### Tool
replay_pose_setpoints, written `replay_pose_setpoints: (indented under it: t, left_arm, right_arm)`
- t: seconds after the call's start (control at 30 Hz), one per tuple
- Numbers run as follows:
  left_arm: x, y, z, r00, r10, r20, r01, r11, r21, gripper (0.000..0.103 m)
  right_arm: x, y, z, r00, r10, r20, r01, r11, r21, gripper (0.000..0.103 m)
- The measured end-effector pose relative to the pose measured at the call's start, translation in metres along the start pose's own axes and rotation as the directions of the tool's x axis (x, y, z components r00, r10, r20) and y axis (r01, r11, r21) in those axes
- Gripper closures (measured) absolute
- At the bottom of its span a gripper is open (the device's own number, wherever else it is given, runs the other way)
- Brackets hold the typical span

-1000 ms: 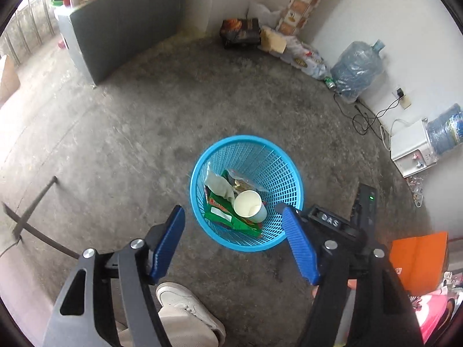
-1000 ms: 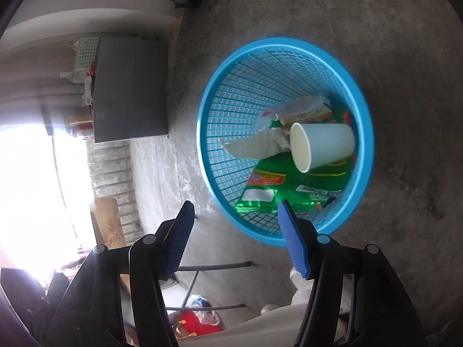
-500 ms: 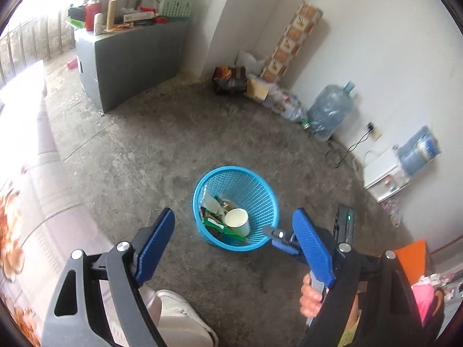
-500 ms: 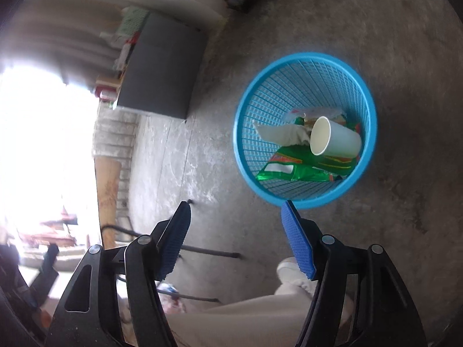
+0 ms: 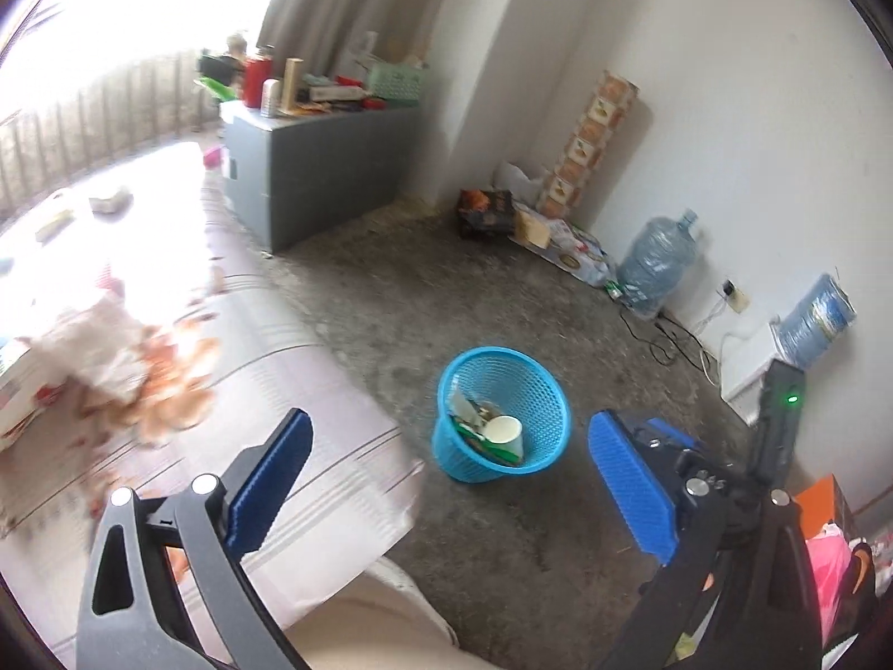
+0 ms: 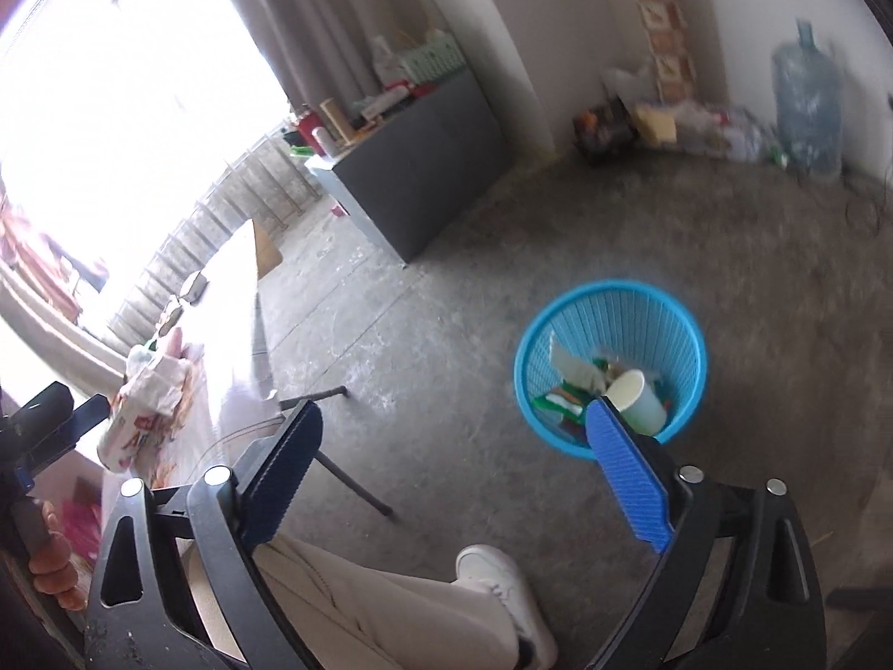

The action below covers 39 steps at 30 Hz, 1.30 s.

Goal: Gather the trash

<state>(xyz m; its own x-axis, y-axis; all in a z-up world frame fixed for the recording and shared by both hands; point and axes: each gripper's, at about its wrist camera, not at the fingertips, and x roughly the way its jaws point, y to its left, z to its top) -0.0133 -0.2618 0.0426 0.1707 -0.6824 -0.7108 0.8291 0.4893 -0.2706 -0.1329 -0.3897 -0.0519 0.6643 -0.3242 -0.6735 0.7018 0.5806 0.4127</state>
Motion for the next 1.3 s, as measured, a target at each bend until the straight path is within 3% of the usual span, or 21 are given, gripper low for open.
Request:
replay_pose_setpoints:
  t: [0.27, 0.5, 0.93, 1.17, 1.3]
  left_arm:
    - [-0.056, 0.040, -0.018, 0.996, 0.063, 0.070, -0.057, 0.995, -0.076, 0.006]
    - [-0.088, 0.064, -0.030, 0.992, 0.061, 0.114, -0.047, 0.992, -0.120, 0.006]
    - [-0.101, 0.072, -0.036, 0.984, 0.077, 0.161, -0.056, 0.990, -0.132, 0.006]
    - [-0.120, 0.093, -0.040, 0.971, 0.122, 0.203, -0.083, 0.978, -0.191, 0.006]
    - [-0.135, 0.110, -0.048, 0.954, 0.186, 0.233, -0.136, 0.967, -0.217, 0.006]
  right_arm:
    - [-0.012, 0.043, -0.004, 0.998, -0.014, 0.053, 0.020, 0.994, -0.108, 0.008]
    - [-0.023, 0.068, -0.011, 0.995, -0.048, 0.085, 0.061, 0.986, -0.158, 0.008]
    - [-0.037, 0.103, -0.020, 0.976, -0.104, 0.191, 0.154, 0.952, -0.265, 0.008]
    - [-0.040, 0.111, -0.012, 0.961, -0.124, 0.247, 0.196, 0.936, -0.293, 0.008]
    - [-0.038, 0.124, -0.007, 0.964, -0.061, 0.259, 0.151, 0.928, -0.342, 0.008]
